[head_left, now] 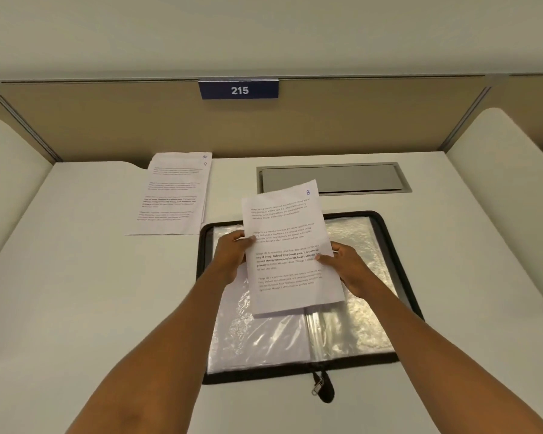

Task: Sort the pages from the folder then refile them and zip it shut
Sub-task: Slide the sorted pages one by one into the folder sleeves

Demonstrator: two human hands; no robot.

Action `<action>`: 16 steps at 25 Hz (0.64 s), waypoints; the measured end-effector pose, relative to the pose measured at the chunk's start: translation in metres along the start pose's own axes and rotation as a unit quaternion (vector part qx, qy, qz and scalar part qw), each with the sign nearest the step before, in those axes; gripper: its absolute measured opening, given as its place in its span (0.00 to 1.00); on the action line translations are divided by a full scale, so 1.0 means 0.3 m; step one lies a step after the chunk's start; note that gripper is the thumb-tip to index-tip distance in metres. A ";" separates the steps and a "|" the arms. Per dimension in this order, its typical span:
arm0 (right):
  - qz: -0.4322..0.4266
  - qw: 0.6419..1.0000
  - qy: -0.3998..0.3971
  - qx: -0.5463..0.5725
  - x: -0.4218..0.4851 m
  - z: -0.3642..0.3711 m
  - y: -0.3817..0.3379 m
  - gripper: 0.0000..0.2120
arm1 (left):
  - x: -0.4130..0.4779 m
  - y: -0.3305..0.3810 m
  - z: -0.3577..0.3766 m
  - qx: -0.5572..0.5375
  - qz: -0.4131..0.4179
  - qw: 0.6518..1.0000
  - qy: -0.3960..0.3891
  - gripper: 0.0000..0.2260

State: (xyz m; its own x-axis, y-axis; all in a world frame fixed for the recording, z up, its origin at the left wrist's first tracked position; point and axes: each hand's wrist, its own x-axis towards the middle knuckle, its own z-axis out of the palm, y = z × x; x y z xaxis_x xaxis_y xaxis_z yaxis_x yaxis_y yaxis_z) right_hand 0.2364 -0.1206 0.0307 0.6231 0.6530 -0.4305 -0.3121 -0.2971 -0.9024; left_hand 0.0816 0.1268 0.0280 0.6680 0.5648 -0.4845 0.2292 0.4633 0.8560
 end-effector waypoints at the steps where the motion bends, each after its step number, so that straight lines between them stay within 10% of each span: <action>1: 0.005 1.000 -0.005 -0.005 -0.014 -0.031 0.003 0.17 | -0.006 -0.014 0.030 0.004 -0.005 1.000 -0.006 0.11; 8: 0.037 0.999 -0.006 -0.005 -0.042 -0.222 -0.001 0.17 | -0.037 -0.070 0.212 0.044 -0.067 0.990 -0.119 0.13; 13: 0.043 0.997 0.009 -0.062 -0.047 -0.334 0.032 0.17 | 0.008 -0.039 0.325 0.005 -0.054 0.997 -0.050 0.12; 16: 0.023 0.994 0.018 -0.104 -0.059 -0.380 0.038 0.16 | 0.052 -0.057 0.369 0.234 0.070 0.969 -0.043 0.10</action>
State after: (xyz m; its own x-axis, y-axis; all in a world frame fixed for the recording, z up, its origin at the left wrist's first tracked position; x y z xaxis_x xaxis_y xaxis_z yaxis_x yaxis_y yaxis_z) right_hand 0.3034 -0.2150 0.0259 0.6373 0.6114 -0.4691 -0.1885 -0.4665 -0.8642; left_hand 0.1664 0.0521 0.0257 0.7674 0.5322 -0.3575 0.4138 0.0148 0.9103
